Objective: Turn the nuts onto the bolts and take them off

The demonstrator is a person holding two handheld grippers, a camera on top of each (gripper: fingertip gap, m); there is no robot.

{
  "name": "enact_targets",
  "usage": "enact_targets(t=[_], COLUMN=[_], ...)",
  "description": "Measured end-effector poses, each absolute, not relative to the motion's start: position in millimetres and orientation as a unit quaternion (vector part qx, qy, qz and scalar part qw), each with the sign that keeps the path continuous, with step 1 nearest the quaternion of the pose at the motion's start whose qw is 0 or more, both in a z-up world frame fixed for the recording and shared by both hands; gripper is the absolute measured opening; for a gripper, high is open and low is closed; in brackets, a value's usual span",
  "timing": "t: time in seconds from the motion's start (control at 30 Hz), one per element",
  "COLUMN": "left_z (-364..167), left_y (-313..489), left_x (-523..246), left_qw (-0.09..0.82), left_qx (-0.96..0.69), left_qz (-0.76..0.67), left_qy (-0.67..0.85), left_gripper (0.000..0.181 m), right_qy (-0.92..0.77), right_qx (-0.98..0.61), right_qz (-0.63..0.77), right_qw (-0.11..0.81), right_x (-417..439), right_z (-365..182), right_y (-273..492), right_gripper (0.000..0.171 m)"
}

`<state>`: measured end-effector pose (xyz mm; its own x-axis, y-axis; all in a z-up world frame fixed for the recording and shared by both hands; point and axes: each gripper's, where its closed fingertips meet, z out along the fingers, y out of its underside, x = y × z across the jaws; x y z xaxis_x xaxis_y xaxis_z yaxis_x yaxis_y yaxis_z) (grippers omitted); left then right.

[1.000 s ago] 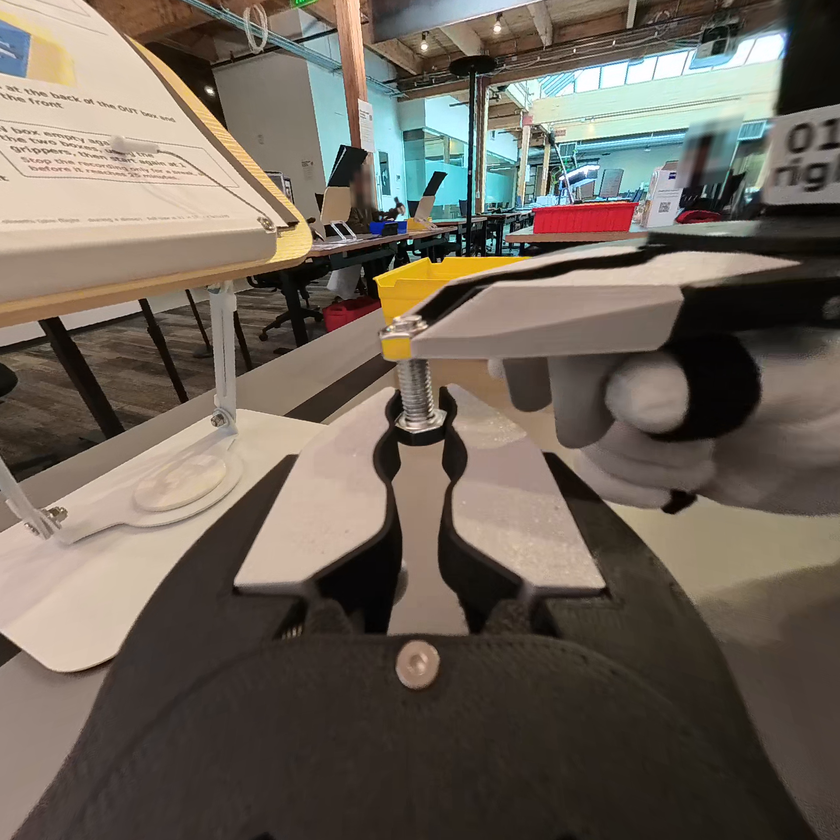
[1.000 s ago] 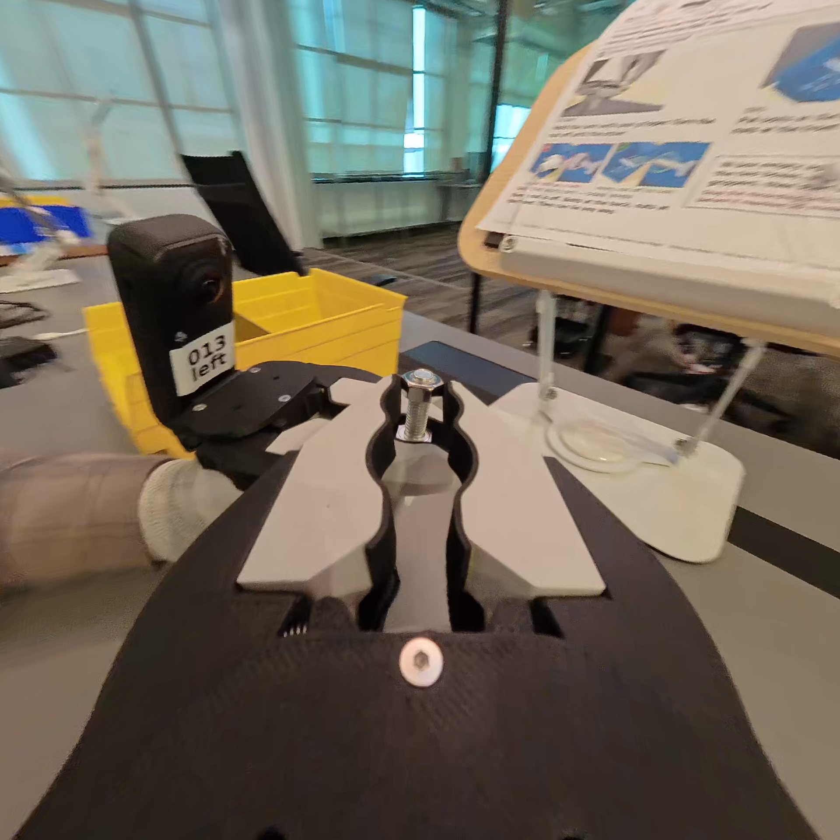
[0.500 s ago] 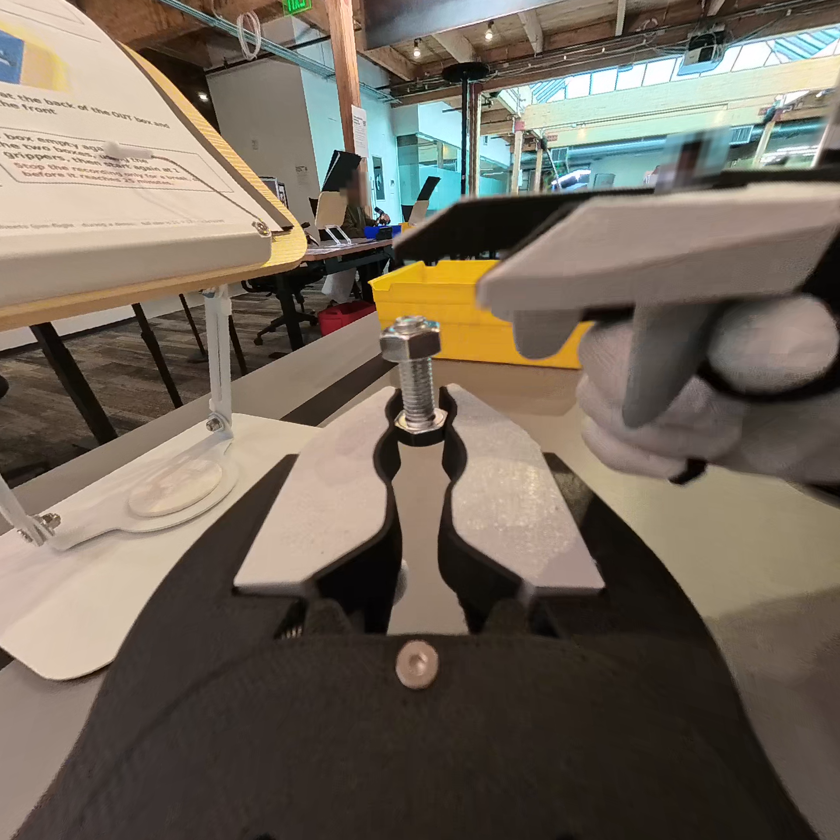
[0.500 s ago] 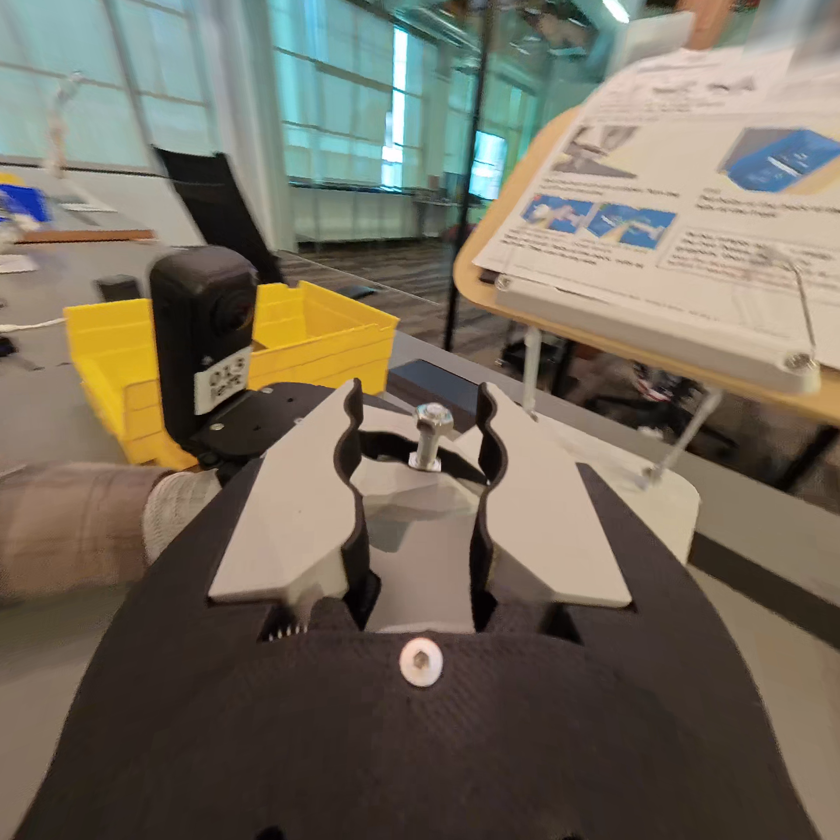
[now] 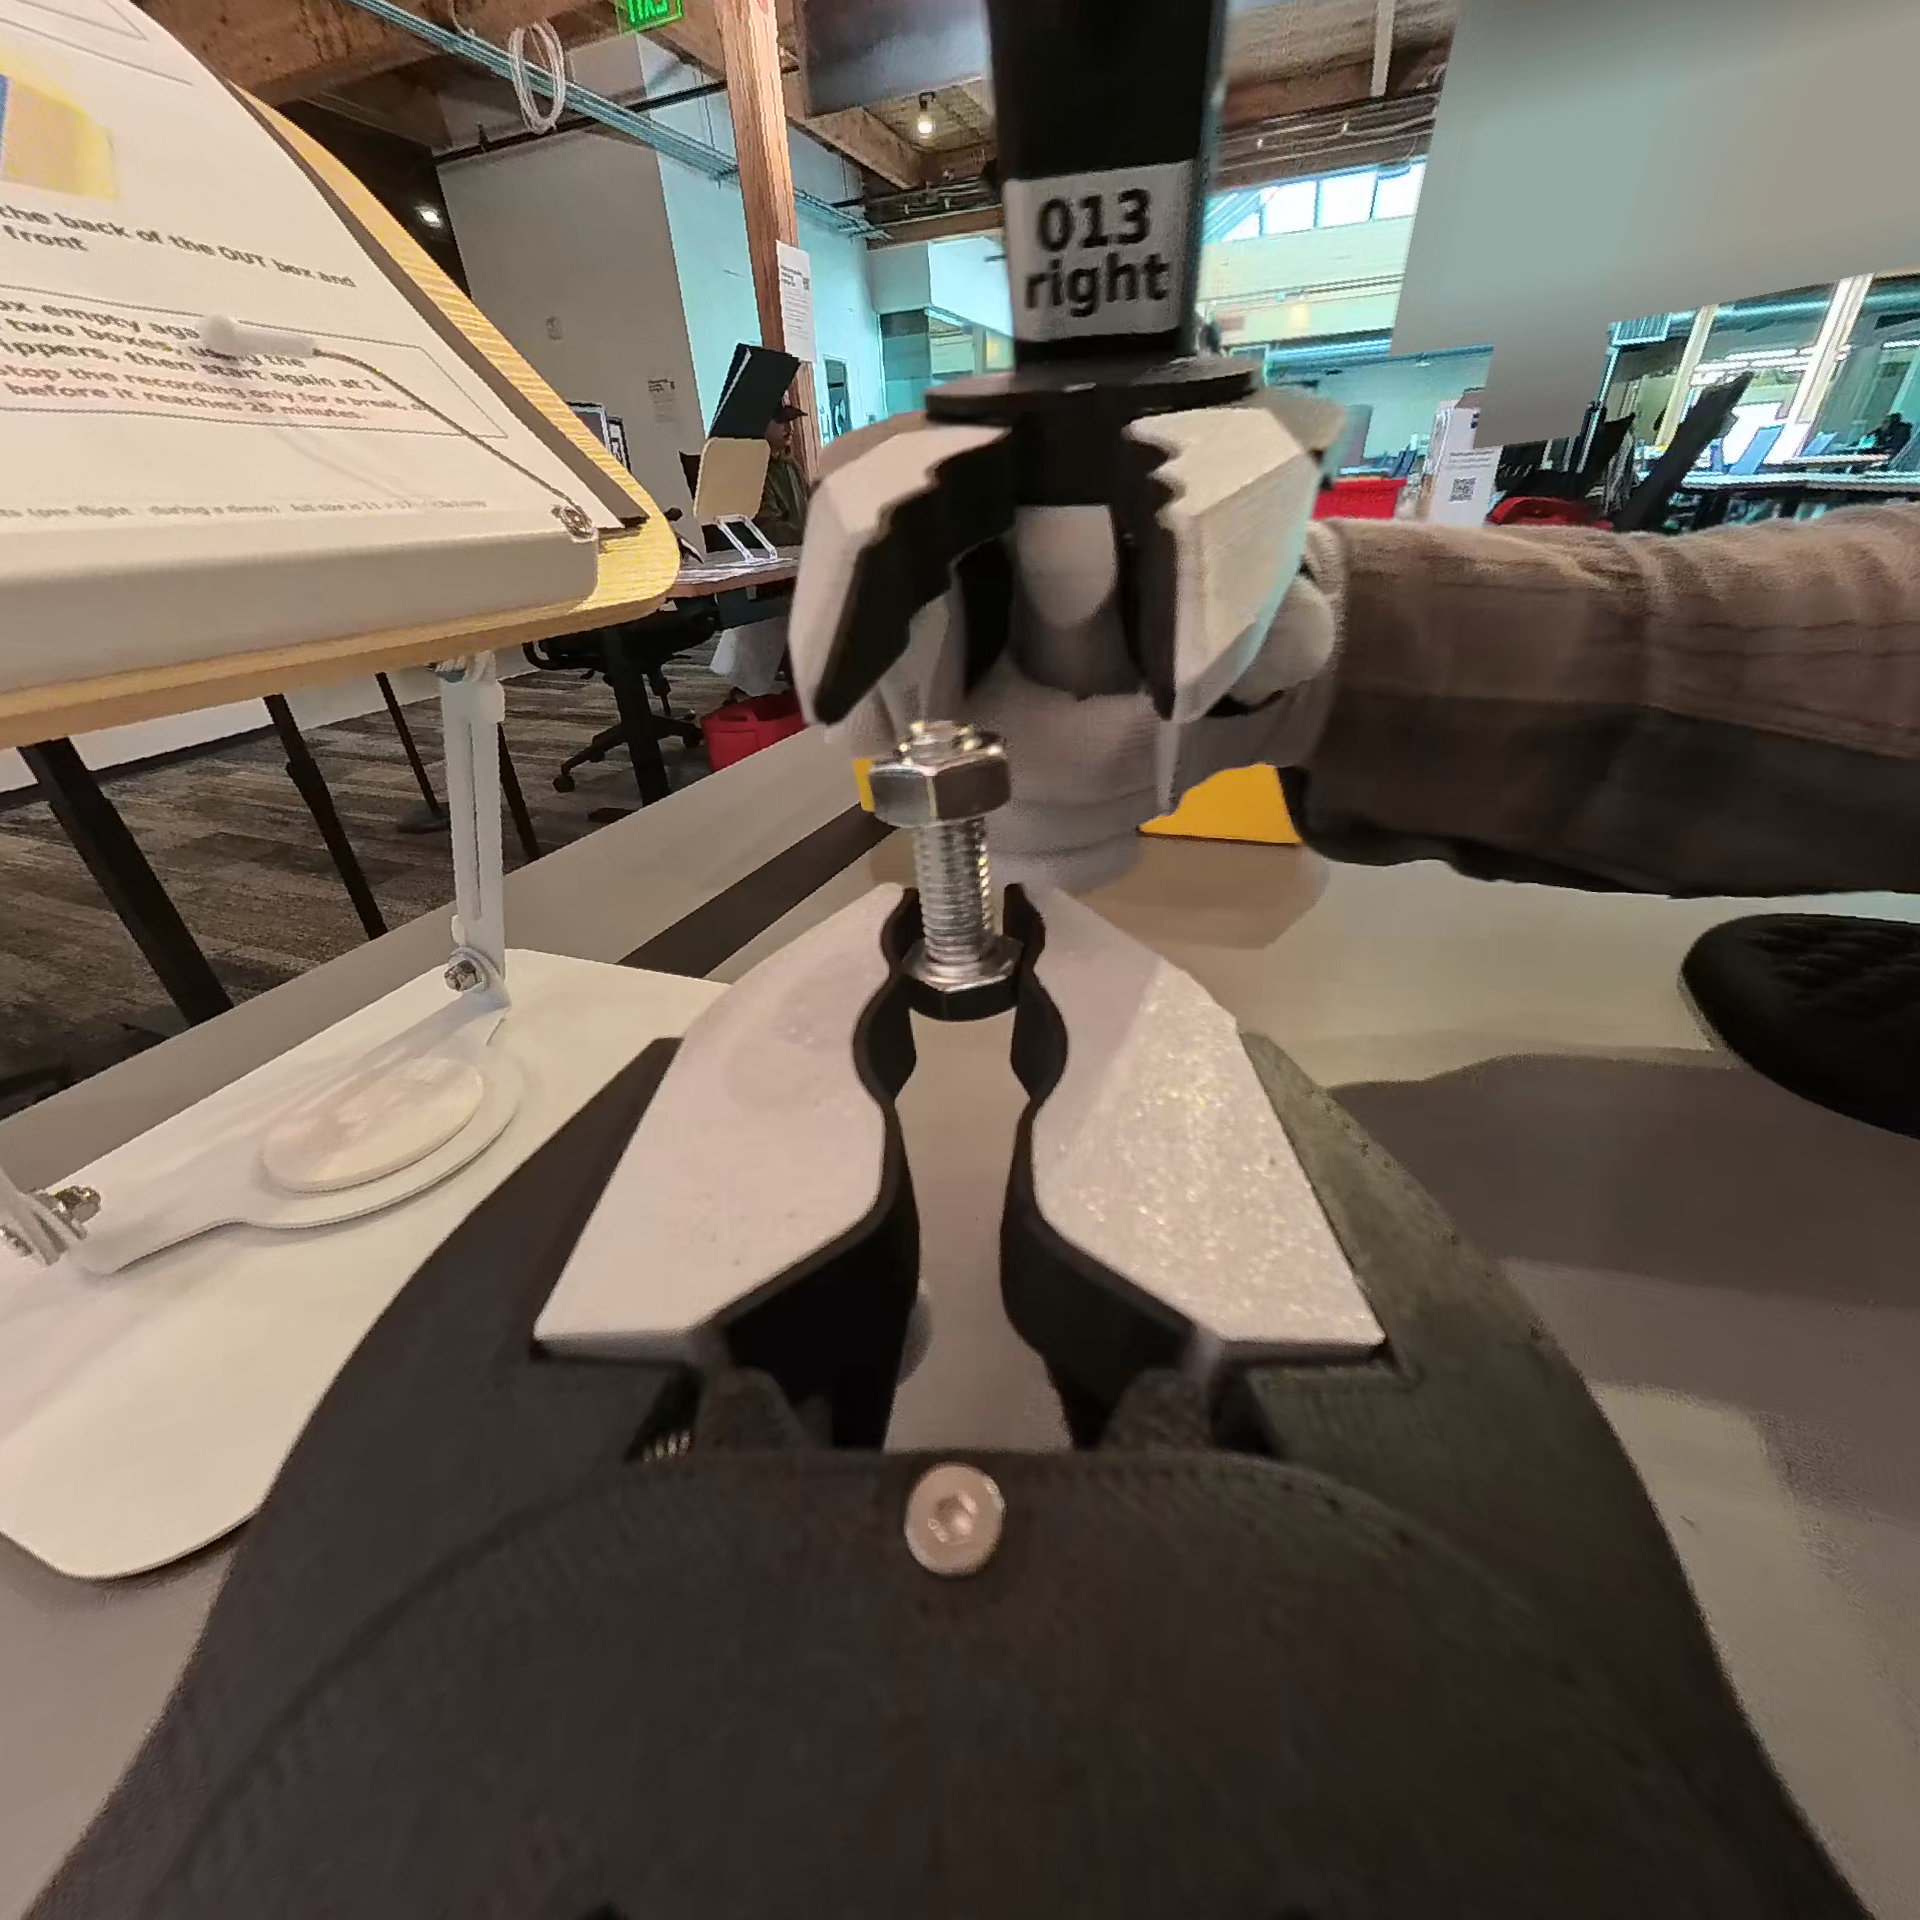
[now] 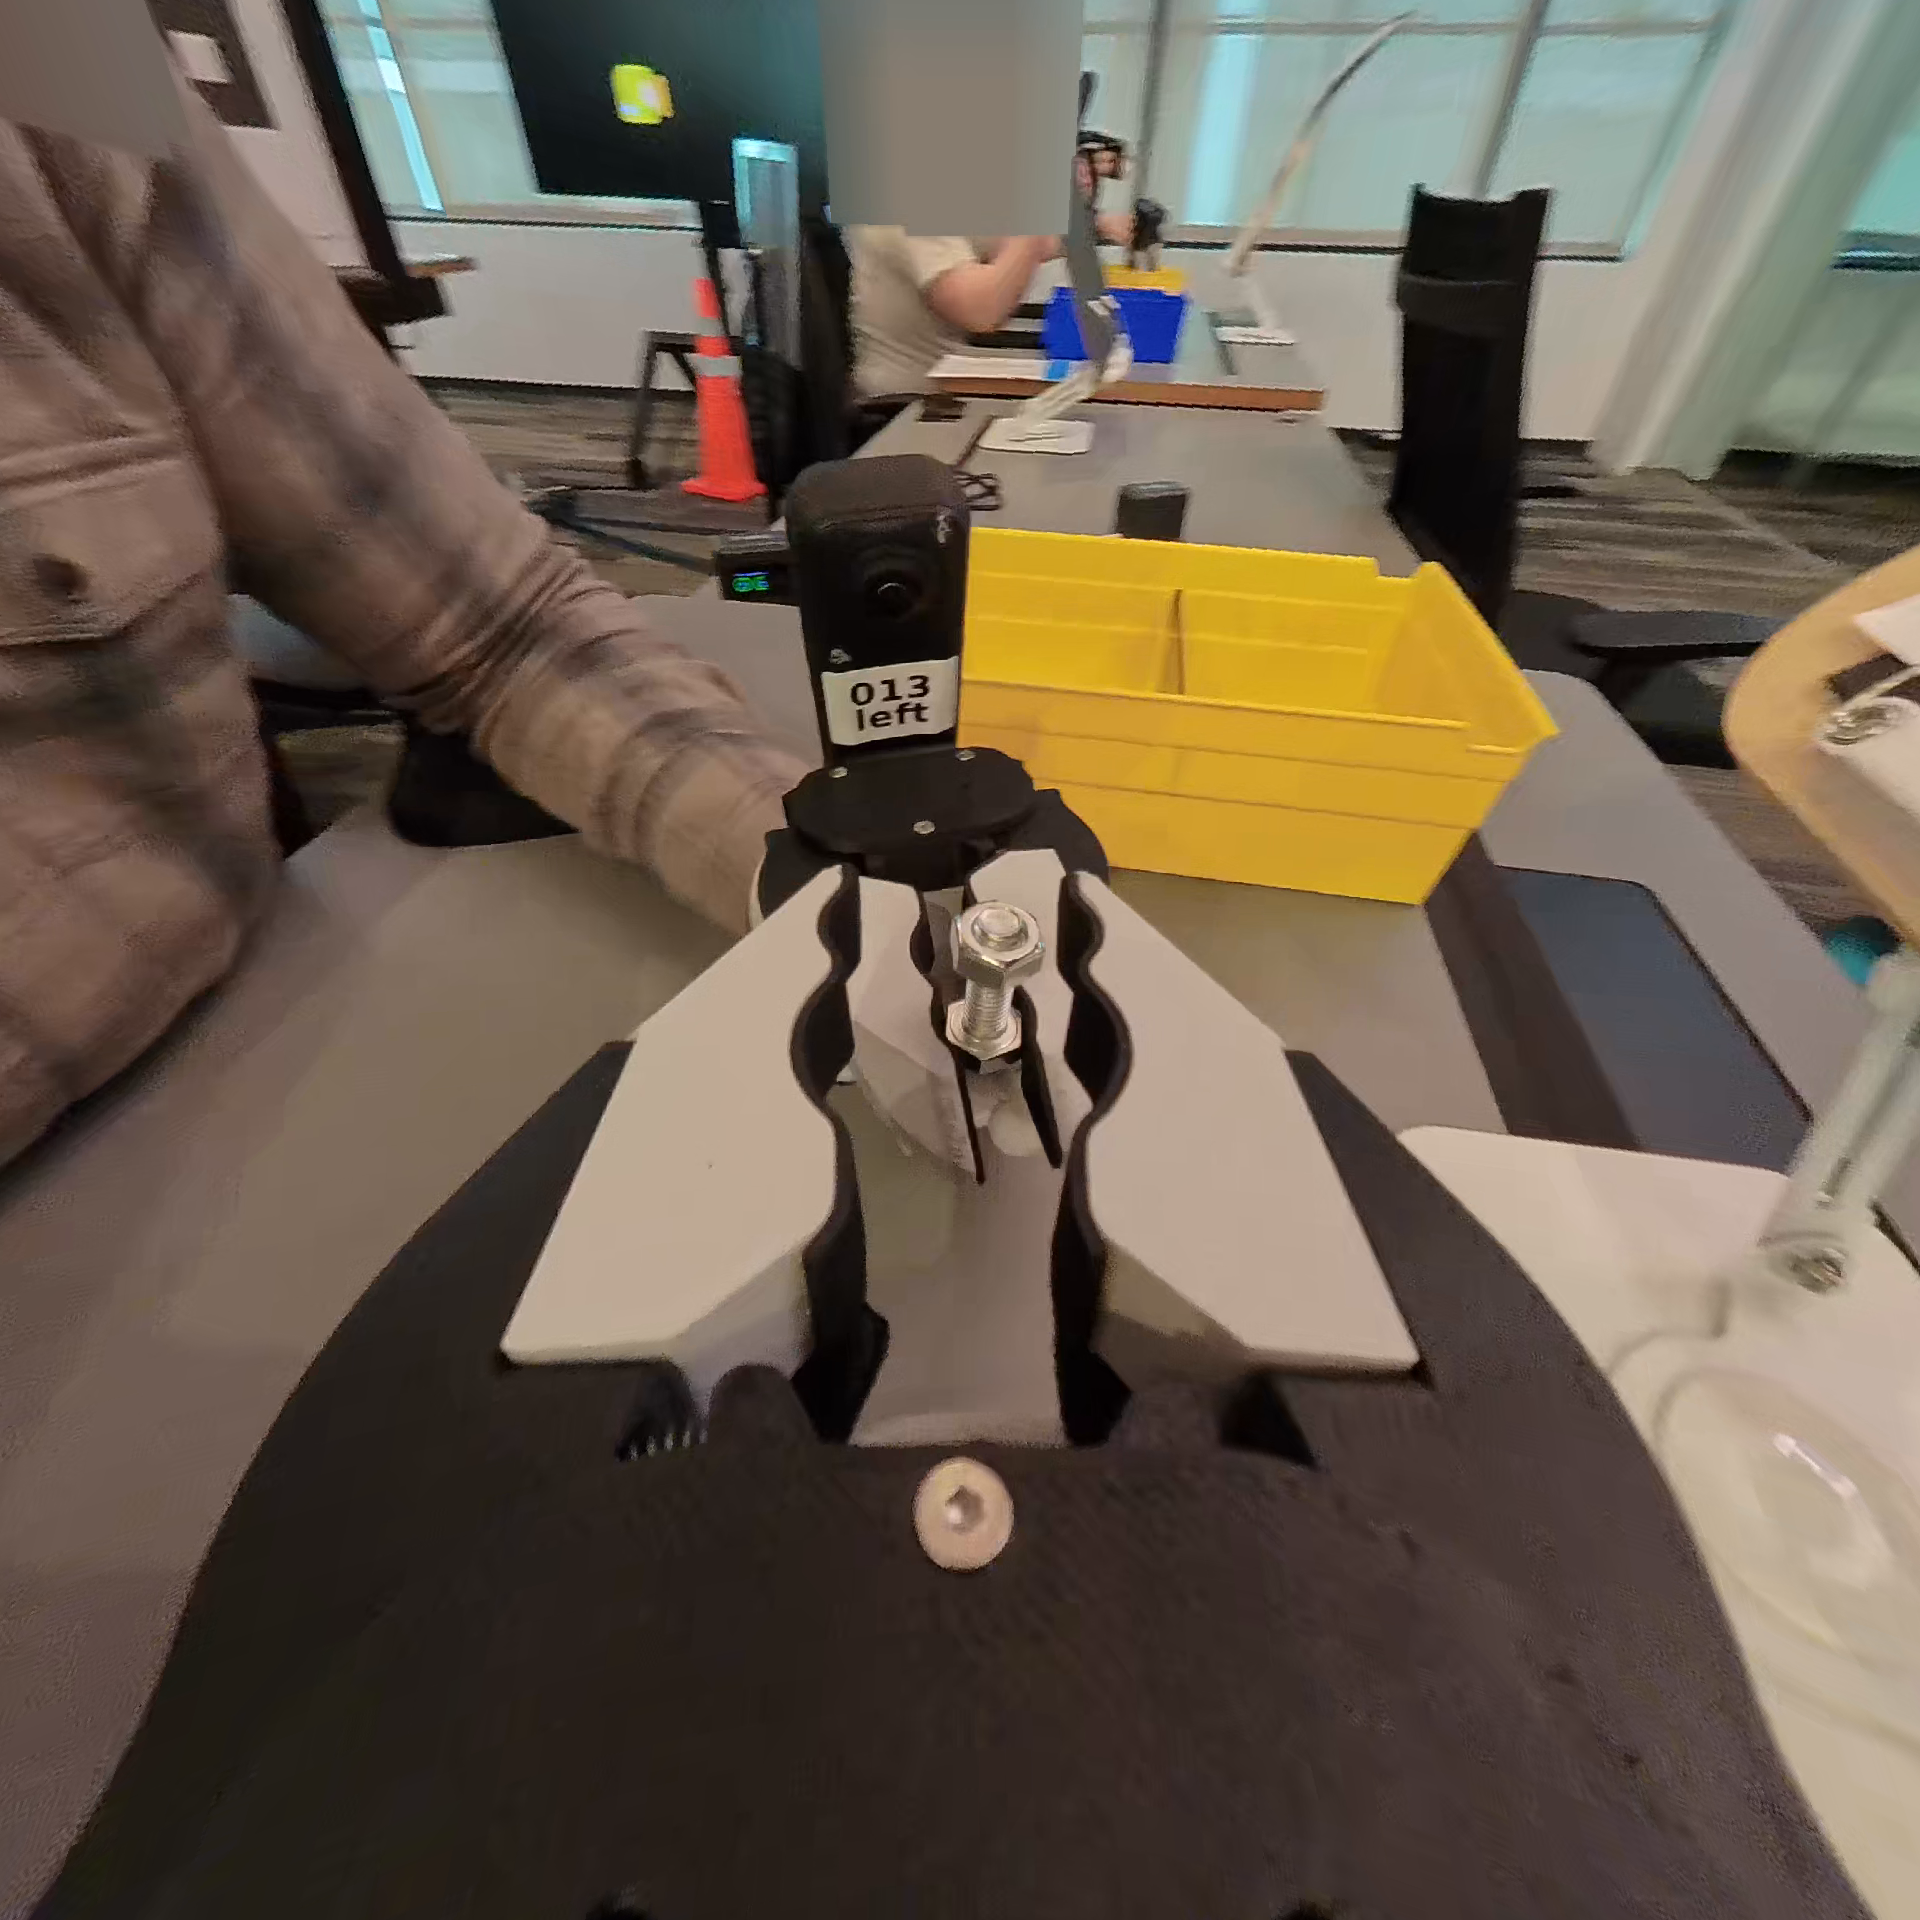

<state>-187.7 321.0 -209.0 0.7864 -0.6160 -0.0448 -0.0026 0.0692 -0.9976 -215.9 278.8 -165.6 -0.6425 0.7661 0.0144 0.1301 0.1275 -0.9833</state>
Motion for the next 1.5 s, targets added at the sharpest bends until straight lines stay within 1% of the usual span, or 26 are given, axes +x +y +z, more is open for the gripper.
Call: enact_targets(t=[0.23, 0.3, 0.33, 0.5, 0.63, 0.77, 1.0, 1.23, 1.3, 1.5], left_z=[-208.8, -208.9, -208.9, -208.5, -208.4, -208.5, -209.3, -210.2, -209.0, -209.5], left_y=[320.8, 320.6, 320.6, 321.3, 322.8, 324.5, 327.7, 326.4, 326.3, 326.1], left_x=[-187.8, -187.5, -187.6, -189.2, -191.8, -194.2, -197.3, -194.5, -197.1, -195.1], left_qw=[0.69, 0.69, 0.69, 0.691, 0.692, 0.693, 0.695, 0.695, 0.698, 0.696], left_qx=[-0.644, -0.644, -0.644, -0.645, -0.648, -0.651, -0.658, -0.657, -0.655, -0.655], left_qz=[-0.227, -0.227, -0.227, -0.227, -0.226, -0.221, -0.206, -0.195, -0.2, -0.2], left_qy=[0.239, 0.24, 0.24, 0.235, 0.226, 0.218, 0.207, 0.217, 0.21, 0.216], left_gripper=[0.014, 0.014, 0.014, 0.014, 0.014, 0.014, 0.014, 0.014, 0.014, 0.014], right_qy=[-0.725, -0.729, -0.729, -0.716, -0.688, -0.658, -0.572, -0.395, -0.377, -0.383], right_qx=[-0.283, -0.28, -0.275, -0.283, -0.324, -0.383, -0.513, -0.609, -0.615, -0.62], right_qz=[0.596, 0.595, 0.599, 0.606, 0.606, 0.578, 0.471, 0.364, 0.344, 0.331], right_qw=[0.198, 0.191, 0.186, 0.199, 0.234, 0.292, 0.433, 0.583, 0.601, 0.599], right_x=[-221.5, -223.6, -223.0, -224.7, -228.1, -232.3, -237.6, -233.6, -234.9, -233.1], right_z=[-179.0, -181.7, -181.5, -181.0, -180.9, -180.8, -181.8, -180.6, -179.7, -179.8], right_y=[280.1, 280.2, 279.1, 280.3, 283.6, 286.0, 294.7, 300.6, 299.3, 302.2], right_gripper=[0.029, 0.023, 0.017, 0.015, 0.015, 0.015, 0.015, 0.016, 0.016, 0.016])
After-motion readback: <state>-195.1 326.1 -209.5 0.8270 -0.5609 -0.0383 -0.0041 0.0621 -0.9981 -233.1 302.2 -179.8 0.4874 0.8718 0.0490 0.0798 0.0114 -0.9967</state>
